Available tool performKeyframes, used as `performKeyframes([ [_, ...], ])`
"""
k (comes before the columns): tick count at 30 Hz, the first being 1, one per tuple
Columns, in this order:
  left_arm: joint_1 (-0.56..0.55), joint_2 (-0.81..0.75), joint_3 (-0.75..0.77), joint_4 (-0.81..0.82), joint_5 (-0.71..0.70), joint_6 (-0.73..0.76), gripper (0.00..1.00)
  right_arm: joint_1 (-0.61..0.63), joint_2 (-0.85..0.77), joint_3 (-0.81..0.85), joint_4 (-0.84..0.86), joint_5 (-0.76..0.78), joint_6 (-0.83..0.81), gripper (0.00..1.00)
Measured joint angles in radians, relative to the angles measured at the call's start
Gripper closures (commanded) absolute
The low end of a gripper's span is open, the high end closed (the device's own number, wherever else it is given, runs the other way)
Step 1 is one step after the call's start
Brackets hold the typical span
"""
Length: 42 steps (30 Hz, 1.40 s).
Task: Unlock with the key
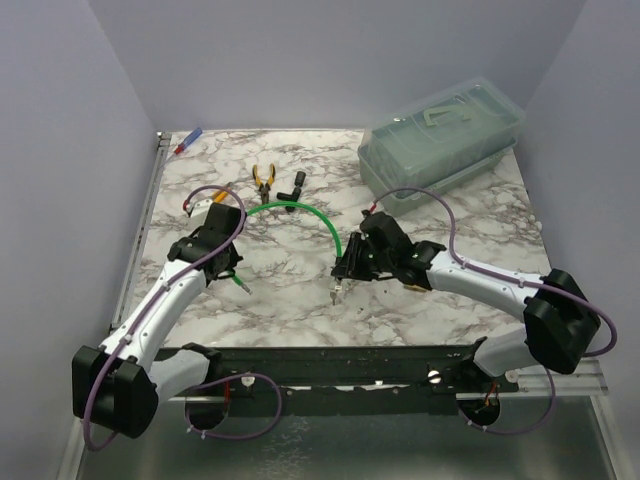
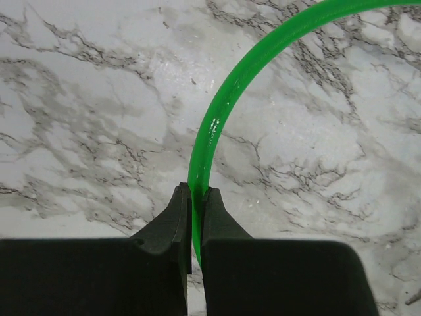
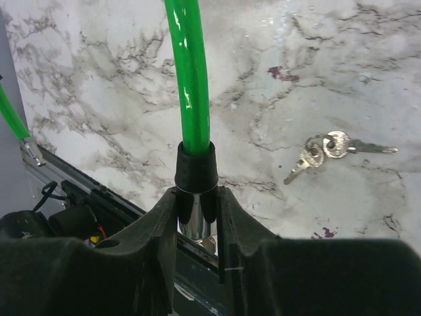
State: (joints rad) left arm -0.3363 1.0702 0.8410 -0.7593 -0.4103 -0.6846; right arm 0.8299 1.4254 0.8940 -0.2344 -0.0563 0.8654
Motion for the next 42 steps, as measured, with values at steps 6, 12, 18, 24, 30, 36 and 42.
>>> performKeyframes([
  [6, 0.088, 0.062, 0.002, 0.002, 0.008, 0.069, 1.0, -0.091, -0.011, -0.066, 0.035, -0.067, 0.018, 1.0],
  [12, 0.209, 0.131, 0.005, 0.01, 0.07, 0.126, 1.0, -0.12, -0.01, -0.08, 0.072, -0.105, 0.03, 1.0],
  [18, 0.291, 0.24, 0.032, 0.018, 0.11, 0.132, 1.0, -0.124, 0.089, -0.074, 0.162, -0.179, 0.047, 1.0],
  [24, 0.375, 0.312, 0.036, 0.022, 0.143, 0.119, 1.0, -0.125, 0.206, -0.041, 0.2, -0.238, 0.06, 1.0],
  [30, 0.453, 0.381, 0.059, 0.026, 0.175, 0.106, 1.0, -0.125, 0.278, 0.011, 0.27, -0.29, 0.071, 1.0],
  [36, 0.489, 0.388, 0.068, 0.025, 0.187, 0.097, 0.77, -0.125, 0.347, 0.048, 0.312, -0.32, 0.086, 1.0],
  [42, 0.522, 0.388, 0.076, 0.026, 0.193, 0.079, 0.14, -0.125, 0.422, 0.131, 0.338, -0.325, 0.103, 1.0],
])
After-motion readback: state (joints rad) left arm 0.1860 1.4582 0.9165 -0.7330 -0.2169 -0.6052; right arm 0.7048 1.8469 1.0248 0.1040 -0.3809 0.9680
